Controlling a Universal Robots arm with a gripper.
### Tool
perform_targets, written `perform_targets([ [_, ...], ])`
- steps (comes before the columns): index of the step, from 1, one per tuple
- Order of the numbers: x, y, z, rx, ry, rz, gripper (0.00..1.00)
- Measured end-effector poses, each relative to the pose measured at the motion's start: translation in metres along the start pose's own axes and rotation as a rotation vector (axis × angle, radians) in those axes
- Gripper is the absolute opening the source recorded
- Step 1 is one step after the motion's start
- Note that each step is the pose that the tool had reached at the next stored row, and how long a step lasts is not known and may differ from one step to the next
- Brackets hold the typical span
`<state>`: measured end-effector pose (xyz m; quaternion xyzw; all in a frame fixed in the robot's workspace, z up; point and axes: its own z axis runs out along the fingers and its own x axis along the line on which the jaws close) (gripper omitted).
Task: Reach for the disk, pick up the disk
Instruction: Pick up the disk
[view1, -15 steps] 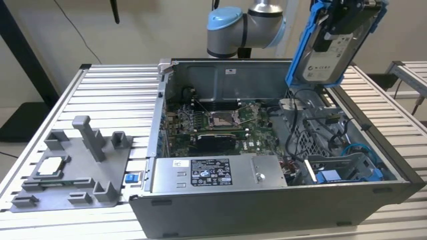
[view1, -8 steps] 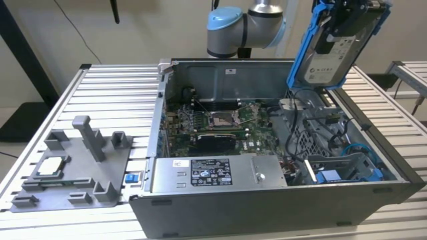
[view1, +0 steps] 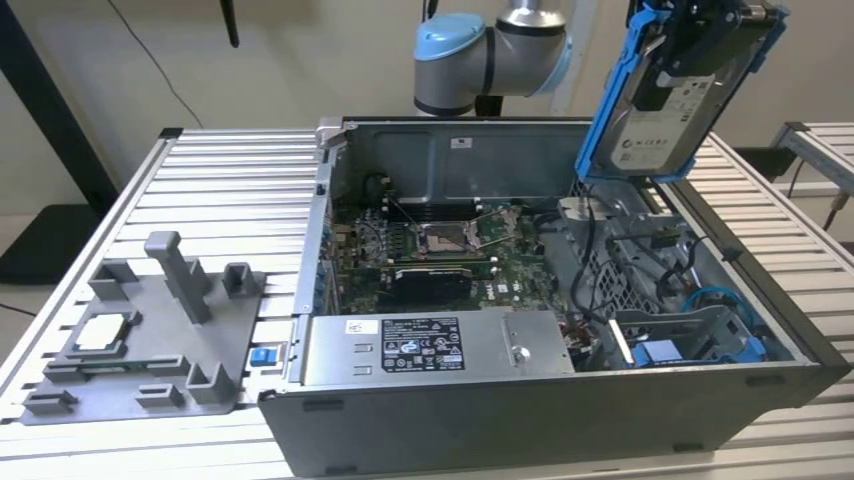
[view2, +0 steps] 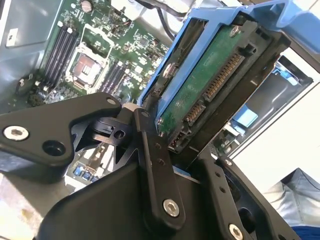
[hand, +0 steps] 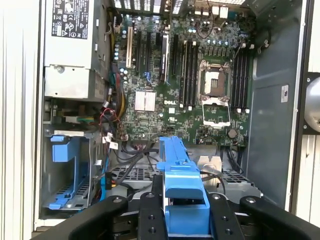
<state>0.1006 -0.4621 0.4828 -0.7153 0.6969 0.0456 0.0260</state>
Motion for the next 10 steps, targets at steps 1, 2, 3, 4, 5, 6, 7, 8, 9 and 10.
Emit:
perform_targets([
  [1, 0.0001, 0.0000, 0.0000, 0.0000, 0.0000, 0.000, 0.00],
  [2, 0.0001, 0.0000, 0.0000, 0.0000, 0.0000, 0.000, 0.00],
  [3, 0.0002, 0.0000, 0.0000, 0.0000, 0.0000, 0.000, 0.00],
  [4, 0.0002, 0.0000, 0.0000, 0.0000, 0.0000, 0.000, 0.00],
  [5, 0.0002, 0.0000, 0.0000, 0.0000, 0.0000, 0.000, 0.00],
  [6, 0.0002, 0.0000, 0.0000, 0.0000, 0.0000, 0.000, 0.00],
  [7, 0.0003, 0.0000, 0.0000, 0.0000, 0.0000, 0.000, 0.00],
  [8, 0.0003, 0.0000, 0.0000, 0.0000, 0.0000, 0.000, 0.00],
  [9, 0.0003, 0.0000, -0.0001, 0.0000, 0.0000, 0.000, 0.00],
  [10, 0.0003, 0.0000, -0.0001, 0.0000, 0.0000, 0.000, 0.00],
])
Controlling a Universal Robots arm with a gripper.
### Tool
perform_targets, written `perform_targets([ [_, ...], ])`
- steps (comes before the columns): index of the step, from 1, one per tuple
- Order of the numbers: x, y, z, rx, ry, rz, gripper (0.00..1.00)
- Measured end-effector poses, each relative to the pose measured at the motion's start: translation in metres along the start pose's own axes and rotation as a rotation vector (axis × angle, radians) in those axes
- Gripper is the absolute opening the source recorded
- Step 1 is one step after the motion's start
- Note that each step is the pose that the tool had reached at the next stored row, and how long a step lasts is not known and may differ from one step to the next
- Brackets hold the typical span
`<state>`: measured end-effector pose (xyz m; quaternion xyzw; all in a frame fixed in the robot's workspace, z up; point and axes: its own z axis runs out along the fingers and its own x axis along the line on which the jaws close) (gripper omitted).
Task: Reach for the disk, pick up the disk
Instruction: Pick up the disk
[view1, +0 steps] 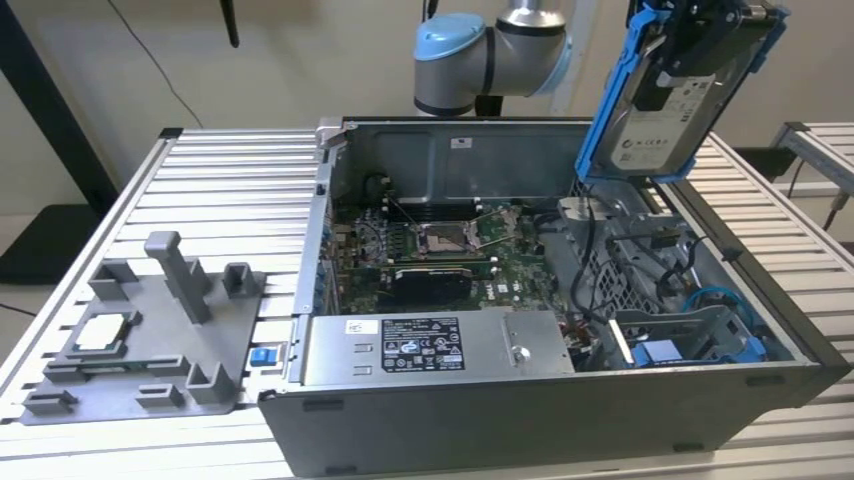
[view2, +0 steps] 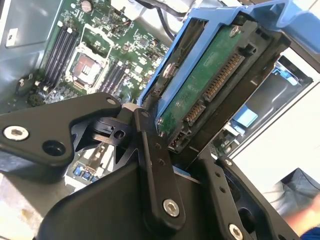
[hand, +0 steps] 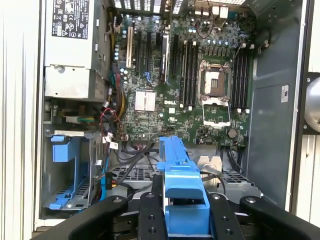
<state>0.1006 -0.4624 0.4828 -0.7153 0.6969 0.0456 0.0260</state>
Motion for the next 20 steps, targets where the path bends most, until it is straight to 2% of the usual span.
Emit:
perform_targets([
  [2, 0.0000, 0.0000, -0.0009, 0.0000, 0.0004, 0.000, 0.00],
  [6, -0.0006, 0.0004, -0.0165, 0.0000, 0.0000, 0.000, 0.00],
  [8, 0.0021, 0.0006, -0.0214, 0.0029, 0.0001, 0.000, 0.00],
  [11, 0.0142, 0.0010, -0.0231, 0.0061, 0.0001, -0.001, 0.00],
  [20, 0.0532, 0.0021, -0.0265, 0.0062, 0.0002, 0.000, 0.00],
])
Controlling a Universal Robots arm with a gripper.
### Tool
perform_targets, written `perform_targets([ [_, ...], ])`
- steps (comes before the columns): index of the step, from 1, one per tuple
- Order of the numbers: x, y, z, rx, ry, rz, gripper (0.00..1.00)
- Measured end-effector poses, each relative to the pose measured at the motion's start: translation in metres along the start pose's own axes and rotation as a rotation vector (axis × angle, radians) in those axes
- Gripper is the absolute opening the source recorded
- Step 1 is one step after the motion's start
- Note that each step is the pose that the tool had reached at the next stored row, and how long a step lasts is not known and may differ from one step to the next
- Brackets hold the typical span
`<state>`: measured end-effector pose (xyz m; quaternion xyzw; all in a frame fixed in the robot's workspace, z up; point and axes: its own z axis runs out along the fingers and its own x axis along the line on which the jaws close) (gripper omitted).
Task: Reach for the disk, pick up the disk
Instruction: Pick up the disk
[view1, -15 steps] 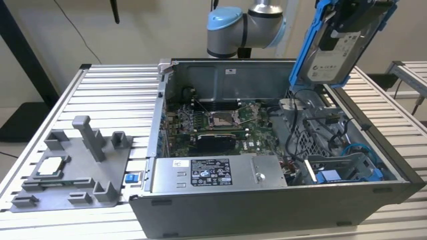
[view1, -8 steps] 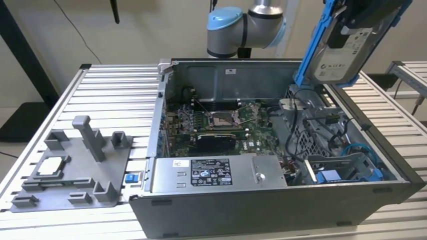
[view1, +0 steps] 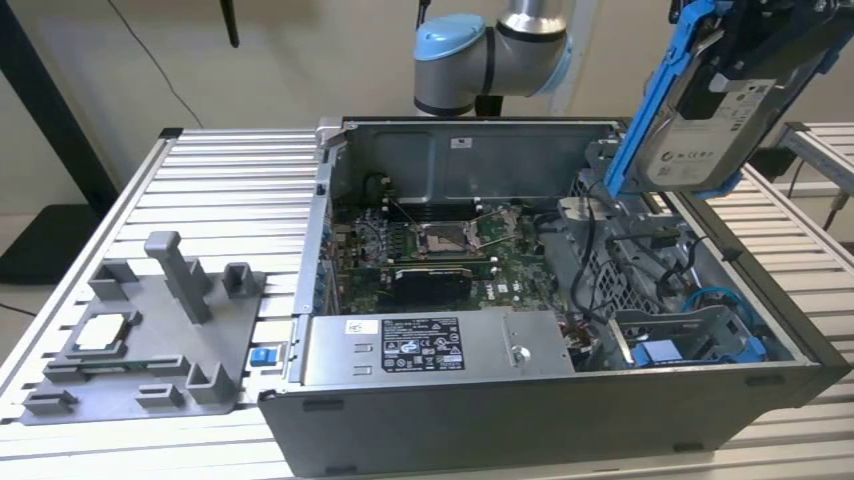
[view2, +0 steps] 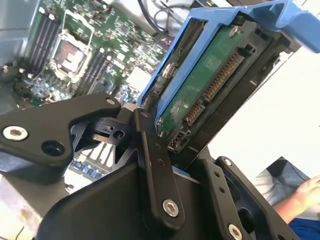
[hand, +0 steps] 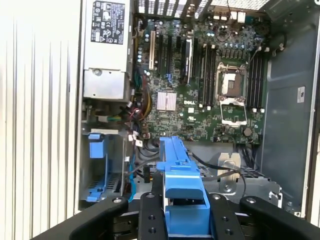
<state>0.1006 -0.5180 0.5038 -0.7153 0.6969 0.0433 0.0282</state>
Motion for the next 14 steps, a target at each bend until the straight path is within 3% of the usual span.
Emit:
perform_targets([
  [11, 0.0397, 0.0010, -0.0022, 0.0002, 0.0012, 0.002, 0.00],
  [14, 0.0466, 0.0012, -0.0024, 0.0000, 0.0094, 0.003, 0.00],
])
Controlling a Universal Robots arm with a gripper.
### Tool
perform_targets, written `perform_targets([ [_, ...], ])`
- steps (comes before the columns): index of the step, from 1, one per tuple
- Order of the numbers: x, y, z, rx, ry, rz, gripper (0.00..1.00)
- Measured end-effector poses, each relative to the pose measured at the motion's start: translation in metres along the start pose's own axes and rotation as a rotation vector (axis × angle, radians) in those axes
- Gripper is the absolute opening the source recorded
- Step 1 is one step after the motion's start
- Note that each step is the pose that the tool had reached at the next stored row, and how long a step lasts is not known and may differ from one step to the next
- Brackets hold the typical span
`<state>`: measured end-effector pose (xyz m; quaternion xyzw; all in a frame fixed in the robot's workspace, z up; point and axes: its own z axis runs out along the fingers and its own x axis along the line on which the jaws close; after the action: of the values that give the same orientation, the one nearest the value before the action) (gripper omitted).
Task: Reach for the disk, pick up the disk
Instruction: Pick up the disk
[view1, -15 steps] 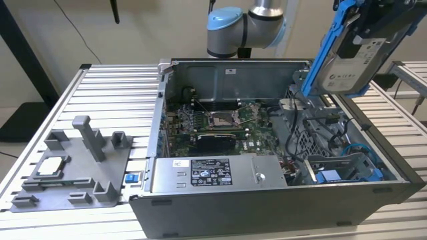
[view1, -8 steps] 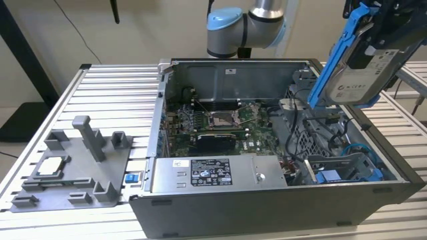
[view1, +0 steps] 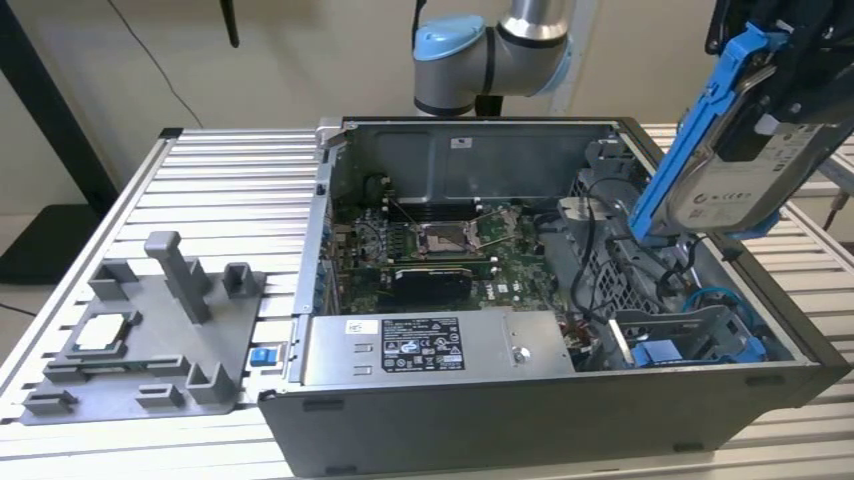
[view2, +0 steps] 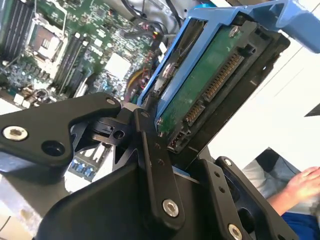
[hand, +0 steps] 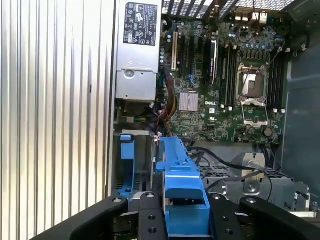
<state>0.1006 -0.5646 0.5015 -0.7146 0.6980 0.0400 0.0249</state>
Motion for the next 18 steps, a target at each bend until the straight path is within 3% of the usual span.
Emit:
perform_targets([
  [6, 0.0087, 0.0003, 0.0044, 0.0004, 0.0109, 0.008, 0.00],
  [18, 0.0201, 0.0004, 0.0254, 0.0013, 0.0111, 0.018, 0.00],
])
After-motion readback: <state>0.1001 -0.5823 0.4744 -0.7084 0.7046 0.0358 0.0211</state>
